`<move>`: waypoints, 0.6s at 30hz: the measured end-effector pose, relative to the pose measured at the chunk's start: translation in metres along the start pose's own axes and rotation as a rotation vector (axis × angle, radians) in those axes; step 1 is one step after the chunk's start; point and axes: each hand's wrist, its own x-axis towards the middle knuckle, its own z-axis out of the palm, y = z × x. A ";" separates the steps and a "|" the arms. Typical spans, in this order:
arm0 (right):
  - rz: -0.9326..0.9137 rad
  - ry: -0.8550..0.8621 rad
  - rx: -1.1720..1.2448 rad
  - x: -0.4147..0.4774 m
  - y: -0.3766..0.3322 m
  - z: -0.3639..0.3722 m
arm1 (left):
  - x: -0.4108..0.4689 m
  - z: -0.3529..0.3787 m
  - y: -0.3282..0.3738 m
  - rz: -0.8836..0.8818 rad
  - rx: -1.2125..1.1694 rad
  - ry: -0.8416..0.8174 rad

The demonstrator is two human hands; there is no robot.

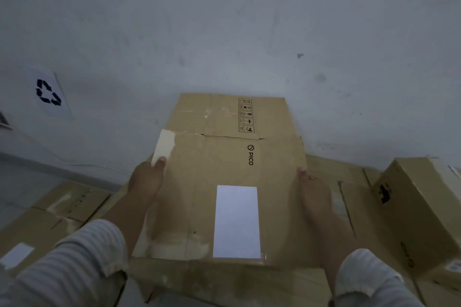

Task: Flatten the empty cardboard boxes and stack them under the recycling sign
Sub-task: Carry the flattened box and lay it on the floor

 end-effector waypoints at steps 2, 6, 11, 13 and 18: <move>-0.012 0.013 -0.031 -0.012 -0.023 0.020 | 0.016 -0.025 -0.011 0.009 -0.019 -0.004; -0.033 0.010 -0.029 -0.047 -0.074 0.068 | 0.053 -0.088 -0.044 0.034 -0.027 -0.003; -0.024 -0.003 0.022 -0.098 -0.143 0.127 | 0.098 -0.171 -0.097 0.023 -0.073 -0.011; -0.026 -0.010 0.024 -0.115 -0.169 0.149 | 0.117 -0.199 -0.115 0.017 -0.084 -0.013; -0.025 -0.014 0.042 -0.138 -0.224 0.199 | 0.175 -0.244 -0.149 0.033 -0.083 -0.020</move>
